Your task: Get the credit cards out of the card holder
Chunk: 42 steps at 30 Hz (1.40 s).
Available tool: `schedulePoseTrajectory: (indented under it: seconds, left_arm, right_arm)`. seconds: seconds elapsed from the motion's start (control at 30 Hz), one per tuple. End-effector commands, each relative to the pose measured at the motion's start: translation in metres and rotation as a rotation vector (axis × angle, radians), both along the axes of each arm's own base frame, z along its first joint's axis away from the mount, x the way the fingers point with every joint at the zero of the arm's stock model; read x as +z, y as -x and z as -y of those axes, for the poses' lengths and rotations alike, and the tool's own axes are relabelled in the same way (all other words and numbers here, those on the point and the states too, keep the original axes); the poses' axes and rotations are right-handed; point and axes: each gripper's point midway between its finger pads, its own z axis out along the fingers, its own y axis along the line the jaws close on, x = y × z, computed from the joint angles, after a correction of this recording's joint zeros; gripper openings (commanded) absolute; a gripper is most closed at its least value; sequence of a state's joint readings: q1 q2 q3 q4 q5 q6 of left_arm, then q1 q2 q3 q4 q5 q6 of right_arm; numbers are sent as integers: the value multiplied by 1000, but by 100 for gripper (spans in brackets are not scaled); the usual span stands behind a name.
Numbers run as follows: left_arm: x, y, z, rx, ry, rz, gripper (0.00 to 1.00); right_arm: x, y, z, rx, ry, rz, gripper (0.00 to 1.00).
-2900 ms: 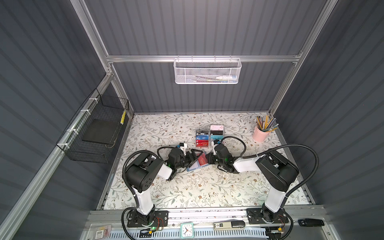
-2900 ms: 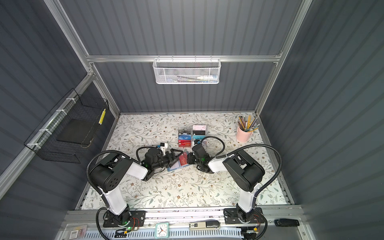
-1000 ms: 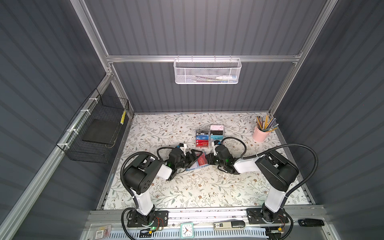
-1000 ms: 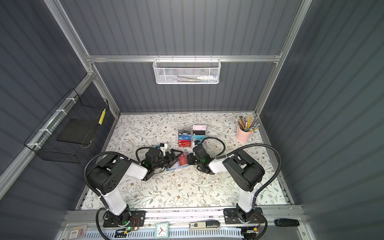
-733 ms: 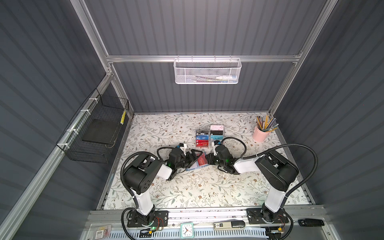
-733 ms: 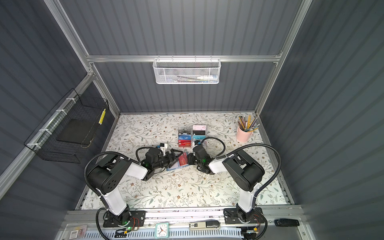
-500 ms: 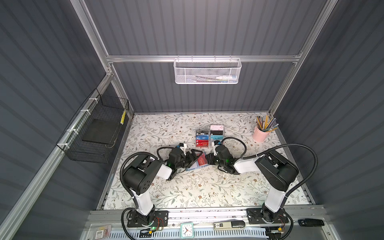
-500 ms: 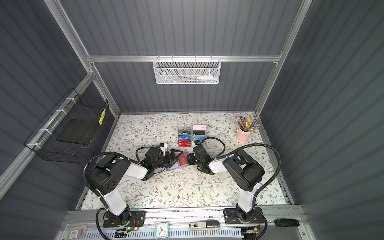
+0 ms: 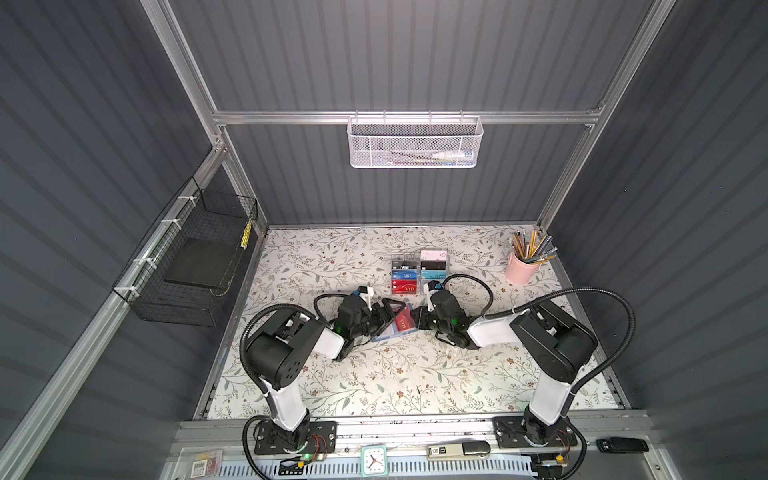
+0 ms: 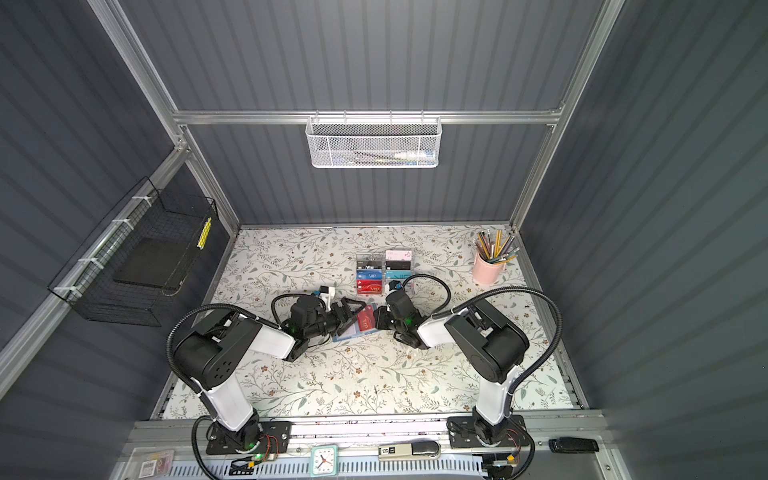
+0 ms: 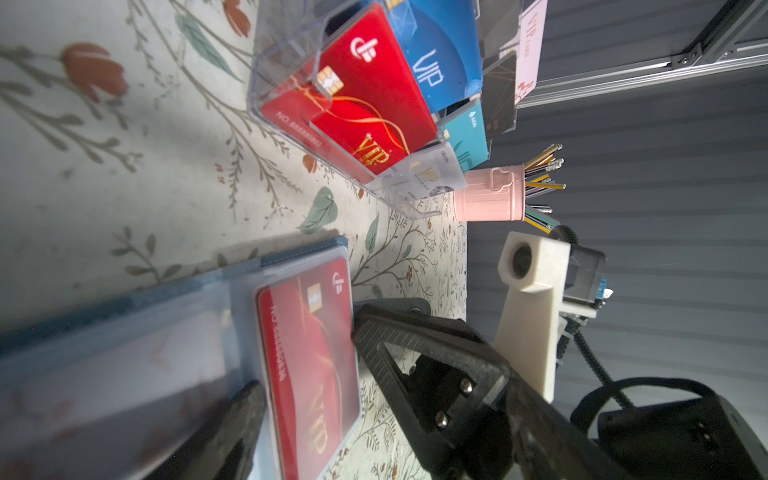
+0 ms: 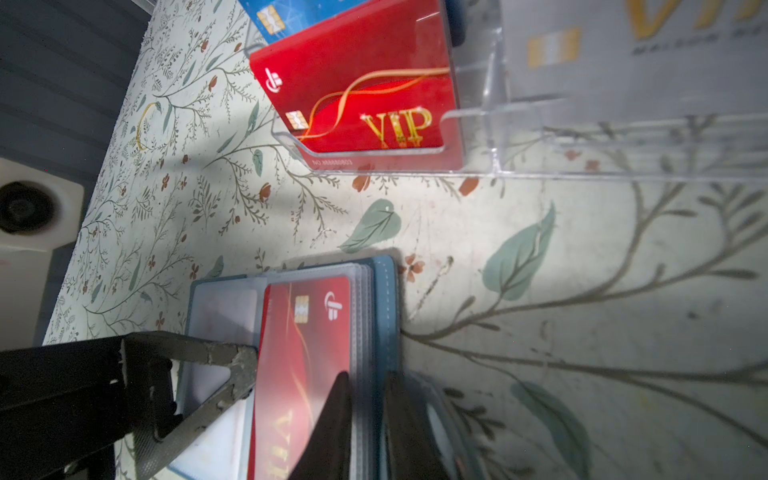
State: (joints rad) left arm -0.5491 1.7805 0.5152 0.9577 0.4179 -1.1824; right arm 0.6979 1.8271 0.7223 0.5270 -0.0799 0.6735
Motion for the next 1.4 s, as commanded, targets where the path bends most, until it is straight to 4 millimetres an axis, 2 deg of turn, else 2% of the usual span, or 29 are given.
schedulePoseTrajectory:
  seconds: [0.0, 0.93, 1.17, 1.37]
  left_arm:
    - [8, -5, 4, -3, 7, 34, 91]
    - [10, -4, 4, -5, 15, 45, 92]
    - [16, -4, 3, -6, 7, 59, 92]
    - [12, -5, 4, -5, 15, 51, 92]
  right_arm:
    - [-68, 51, 24, 52, 162, -239, 18]
    - [-72, 53, 24, 49, 156, -250, 18]
    - [-72, 53, 24, 48, 155, -251, 18]
    - [-73, 53, 24, 49, 152, -253, 18]
